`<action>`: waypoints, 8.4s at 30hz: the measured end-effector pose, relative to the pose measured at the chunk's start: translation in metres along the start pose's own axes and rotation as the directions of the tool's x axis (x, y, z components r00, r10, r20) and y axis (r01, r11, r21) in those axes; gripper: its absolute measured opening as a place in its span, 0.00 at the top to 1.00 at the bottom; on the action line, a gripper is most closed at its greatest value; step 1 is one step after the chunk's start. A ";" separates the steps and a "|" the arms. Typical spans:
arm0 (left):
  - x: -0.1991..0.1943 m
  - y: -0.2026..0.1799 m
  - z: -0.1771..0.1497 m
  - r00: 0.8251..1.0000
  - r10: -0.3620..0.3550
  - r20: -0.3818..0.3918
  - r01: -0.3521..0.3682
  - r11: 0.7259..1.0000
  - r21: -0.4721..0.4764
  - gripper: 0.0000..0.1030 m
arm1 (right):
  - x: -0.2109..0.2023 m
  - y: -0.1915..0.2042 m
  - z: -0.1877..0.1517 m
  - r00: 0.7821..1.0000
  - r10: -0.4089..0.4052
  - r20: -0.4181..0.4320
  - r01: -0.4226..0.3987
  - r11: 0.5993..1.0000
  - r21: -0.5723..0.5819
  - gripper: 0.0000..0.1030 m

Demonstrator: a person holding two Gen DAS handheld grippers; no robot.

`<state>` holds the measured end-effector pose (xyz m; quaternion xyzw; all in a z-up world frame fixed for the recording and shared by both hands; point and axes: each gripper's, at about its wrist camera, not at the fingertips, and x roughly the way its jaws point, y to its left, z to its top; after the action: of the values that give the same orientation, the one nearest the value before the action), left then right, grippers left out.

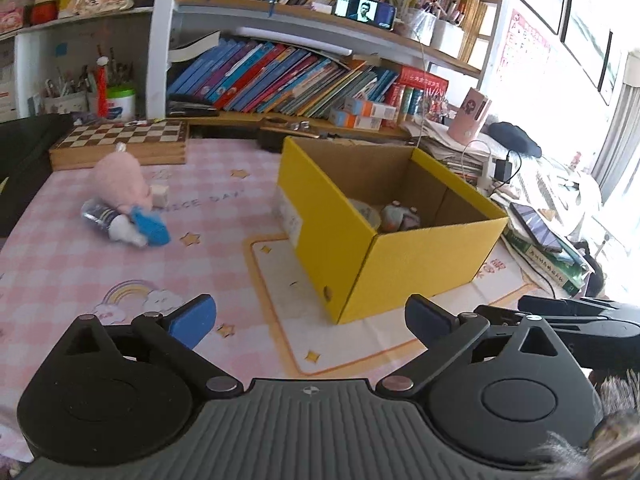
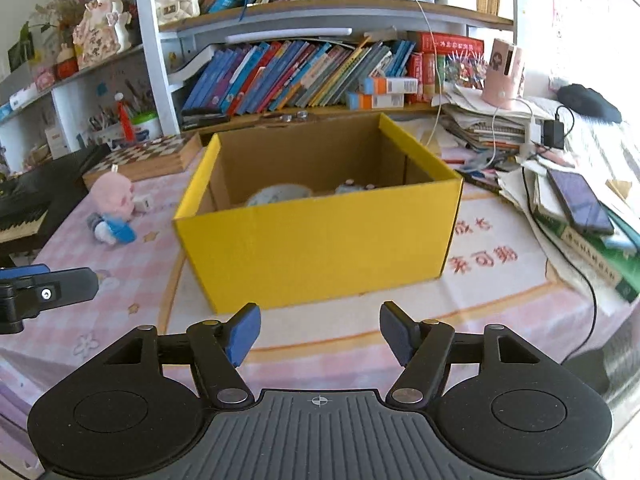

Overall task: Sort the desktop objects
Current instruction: 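Lift both open tools out of the yellow box and back toward the doll, then lower the left tool to the lotion bottle while the right tool lowers to the blue bag, then close the left tool on the lotion bottle while the right tool closes on the blue bag, then carry the bottle in the left tool and the bag in the right tool over the yellow box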

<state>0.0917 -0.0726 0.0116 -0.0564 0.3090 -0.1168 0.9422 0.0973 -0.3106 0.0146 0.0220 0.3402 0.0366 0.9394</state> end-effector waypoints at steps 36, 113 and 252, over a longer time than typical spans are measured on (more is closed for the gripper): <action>-0.073 0.112 -0.037 0.996 0.091 -0.008 -0.091 0.994 -0.056 0.00 | -0.010 0.149 -0.035 0.987 0.144 -0.071 -0.153 0.978 -0.140 0.27; 0.143 0.227 0.080 0.953 0.277 -0.122 -0.301 0.914 -0.271 0.06 | 0.229 0.218 0.097 0.911 0.361 -0.197 -0.404 0.877 -0.259 0.73; -0.007 -0.007 -0.004 0.939 -0.333 -0.087 0.337 0.941 0.038 0.70 | -0.030 0.027 -0.024 0.997 0.024 -0.074 -0.017 0.995 0.099 0.77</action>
<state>0.0822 -0.0780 0.0141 -0.0786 0.3288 -0.2857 0.8967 0.0575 -0.2856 0.0172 0.0702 0.3764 0.0305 0.9233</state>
